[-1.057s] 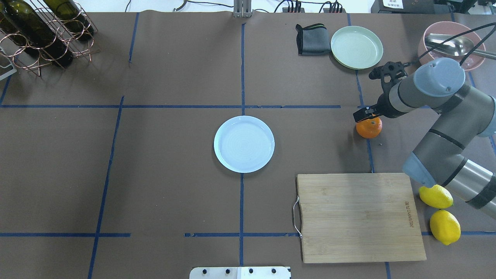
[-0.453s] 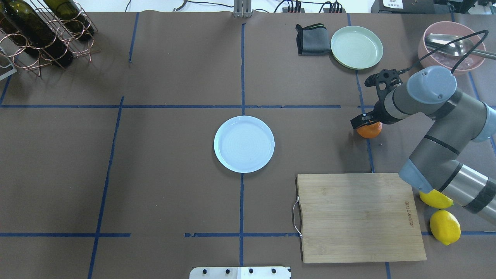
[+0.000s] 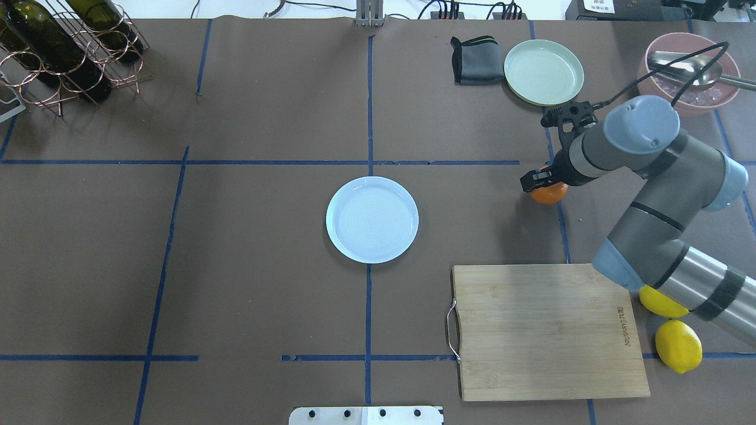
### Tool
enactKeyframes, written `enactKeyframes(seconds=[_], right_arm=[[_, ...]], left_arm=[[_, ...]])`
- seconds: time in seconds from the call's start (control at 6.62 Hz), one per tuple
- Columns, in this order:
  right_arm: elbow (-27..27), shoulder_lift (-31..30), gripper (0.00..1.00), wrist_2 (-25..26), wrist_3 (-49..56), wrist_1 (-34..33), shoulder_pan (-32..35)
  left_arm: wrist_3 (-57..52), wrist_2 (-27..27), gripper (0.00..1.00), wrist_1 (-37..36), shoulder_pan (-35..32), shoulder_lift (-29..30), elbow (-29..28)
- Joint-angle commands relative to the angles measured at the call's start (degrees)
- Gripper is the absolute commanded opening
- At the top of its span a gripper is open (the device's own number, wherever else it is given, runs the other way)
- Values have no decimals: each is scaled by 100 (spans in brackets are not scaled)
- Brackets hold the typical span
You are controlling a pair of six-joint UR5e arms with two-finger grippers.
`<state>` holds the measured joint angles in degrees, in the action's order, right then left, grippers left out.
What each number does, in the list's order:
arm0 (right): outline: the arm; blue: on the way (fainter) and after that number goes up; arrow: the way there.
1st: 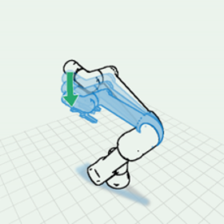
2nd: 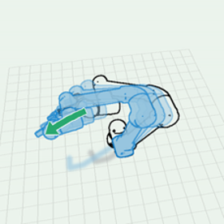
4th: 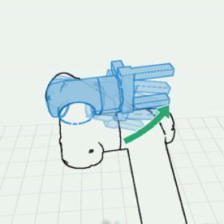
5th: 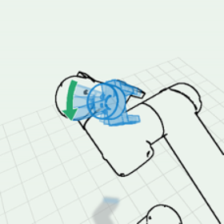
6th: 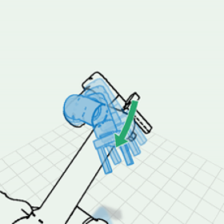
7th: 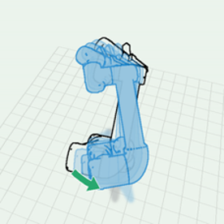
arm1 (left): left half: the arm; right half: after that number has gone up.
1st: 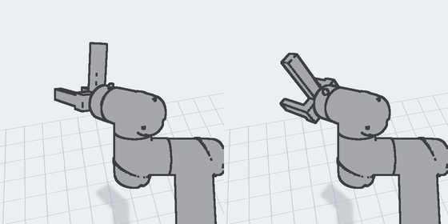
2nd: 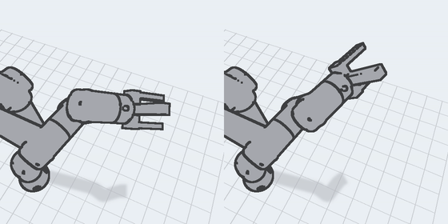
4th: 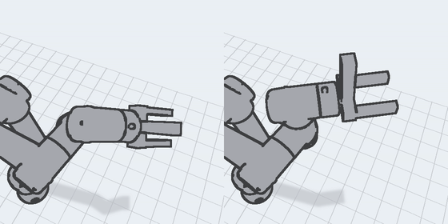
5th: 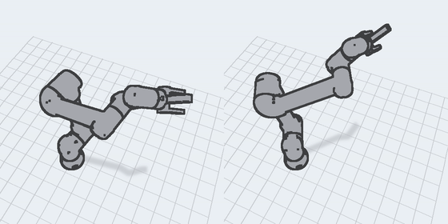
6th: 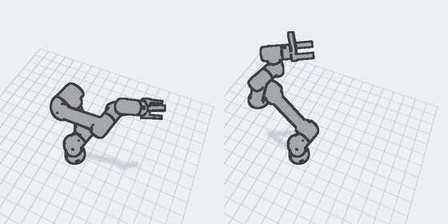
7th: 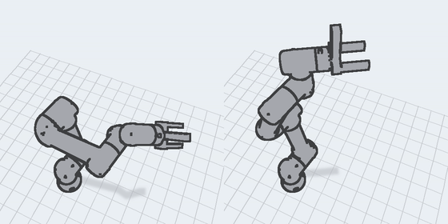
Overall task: Pick orange to plate
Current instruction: 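Reach the right gripper down over the orange and close on it, then lift the orange with the right gripper and carry it over the plate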
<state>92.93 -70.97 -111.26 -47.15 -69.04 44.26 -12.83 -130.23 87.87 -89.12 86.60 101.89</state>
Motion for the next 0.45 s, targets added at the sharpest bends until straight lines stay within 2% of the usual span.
enactKeyframes(seconds=[0.0,0.15,0.3], right_arm=[[-12,1202,13,51,-897,-1253,-319],[-90,1625,13,121,-1484,-1348,-626],[-483,2213,13,583,-1942,-1366,-969]], left_arm=[[-26,-37,100,-15,0,-89,-63],[-9,-38,100,-24,0,-82,-72],[-17,-38,100,-24,0,-90,-72]])
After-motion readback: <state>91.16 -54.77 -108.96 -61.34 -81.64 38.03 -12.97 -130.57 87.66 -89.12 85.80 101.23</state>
